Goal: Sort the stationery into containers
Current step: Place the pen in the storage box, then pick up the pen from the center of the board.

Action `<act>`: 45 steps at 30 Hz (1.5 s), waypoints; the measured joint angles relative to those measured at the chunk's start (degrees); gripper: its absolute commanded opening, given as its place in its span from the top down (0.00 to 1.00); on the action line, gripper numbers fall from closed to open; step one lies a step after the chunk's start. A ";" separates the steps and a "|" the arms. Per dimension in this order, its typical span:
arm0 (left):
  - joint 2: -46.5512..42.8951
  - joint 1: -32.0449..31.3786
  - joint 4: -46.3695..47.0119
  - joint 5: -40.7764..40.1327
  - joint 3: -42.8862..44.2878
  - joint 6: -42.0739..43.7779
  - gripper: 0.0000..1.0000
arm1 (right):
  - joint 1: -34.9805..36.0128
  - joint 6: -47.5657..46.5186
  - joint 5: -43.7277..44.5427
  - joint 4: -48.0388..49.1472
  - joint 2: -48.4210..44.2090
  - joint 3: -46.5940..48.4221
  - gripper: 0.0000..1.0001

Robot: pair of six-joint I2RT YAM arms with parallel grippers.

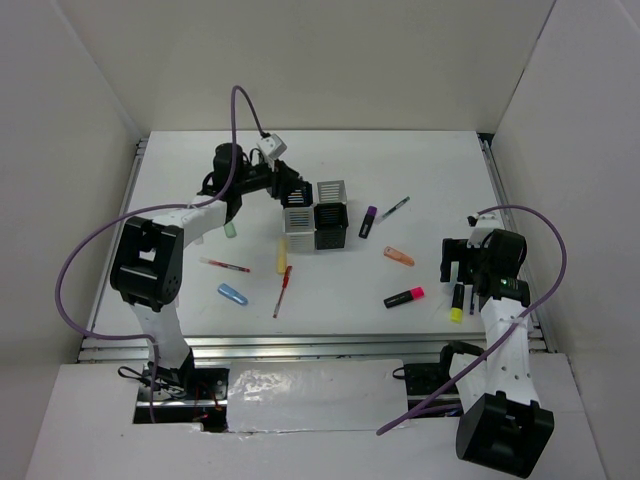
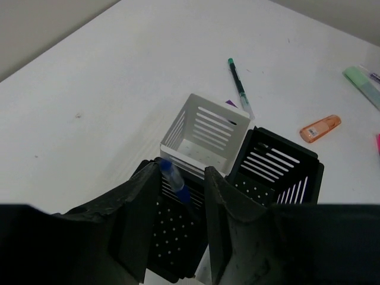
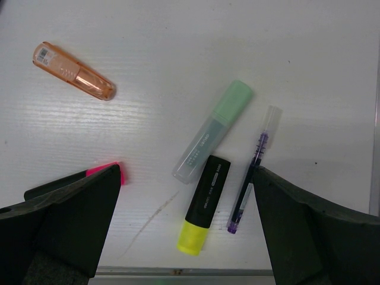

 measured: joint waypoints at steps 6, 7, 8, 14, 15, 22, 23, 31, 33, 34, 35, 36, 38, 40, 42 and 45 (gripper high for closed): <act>0.00 -0.07 -2.84 -0.02 -0.55 2.32 0.45 | 0.00 0.55 1.62 0.00 0.02 0.00 0.01; 0.00 -0.09 -2.93 0.00 -0.55 2.45 0.45 | 0.00 0.68 2.16 -0.02 0.07 0.04 0.01; 0.00 -0.11 -3.10 0.04 -0.55 2.69 0.45 | 0.00 0.85 2.60 -0.07 0.24 0.17 0.01; -1.40 -0.15 -9.14 0.26 1.16 5.51 0.45 | 0.00 2.67 9.40 -0.96 3.65 3.82 0.05; -1.90 -0.17 -11.39 0.24 2.19 6.47 0.45 | 0.00 2.99 10.93 -1.22 4.22 4.68 0.06; -9.44 -0.17 -23.34 -0.17 10.12 10.05 0.45 | 0.00 3.63 16.22 -3.06 4.66 7.10 0.14; -10.40 -0.17 -24.90 -0.42 11.02 10.51 0.44 | 0.00 3.63 16.55 -3.43 4.74 7.13 0.16; -14.43 -0.20 -34.91 -3.72 12.37 12.50 0.43 | 0.00 1.97 19.78 -4.31 9.70 6.67 0.39; -14.56 -0.20 -36.92 -4.66 12.35 12.87 0.43 | 0.00 1.03 20.61 -3.93 10.75 6.01 0.45; -14.62 -0.22 -37.92 -5.07 12.35 13.03 0.43 | 0.00 0.76 20.92 -3.93 11.54 5.86 0.47; -14.71 -0.22 -38.62 -5.40 12.35 13.27 0.43 | 0.00 0.33 21.22 -3.82 12.72 5.81 0.48; -14.80 -0.22 -39.34 -5.79 12.35 13.84 0.42 | 0.00 -0.04 21.44 -3.58 14.03 5.79 0.49; -14.95 -0.22 -40.33 -6.49 12.33 14.19 0.42 | 0.00 -0.59 21.79 -3.32 16.94 5.79 0.49; -15.17 -0.24 -41.11 -7.21 12.33 14.36 0.42 | 0.00 -0.92 22.01 -3.08 20.46 5.79 0.50; -15.28 -0.24 -41.90 -7.65 12.35 14.56 0.42 | 0.00 -0.96 22.05 -2.91 24.83 5.81 0.50; -15.54 -0.26 -42.97 -8.15 12.33 15.74 0.42 | 0.00 -0.55 21.55 -2.99 29.99 6.01 0.49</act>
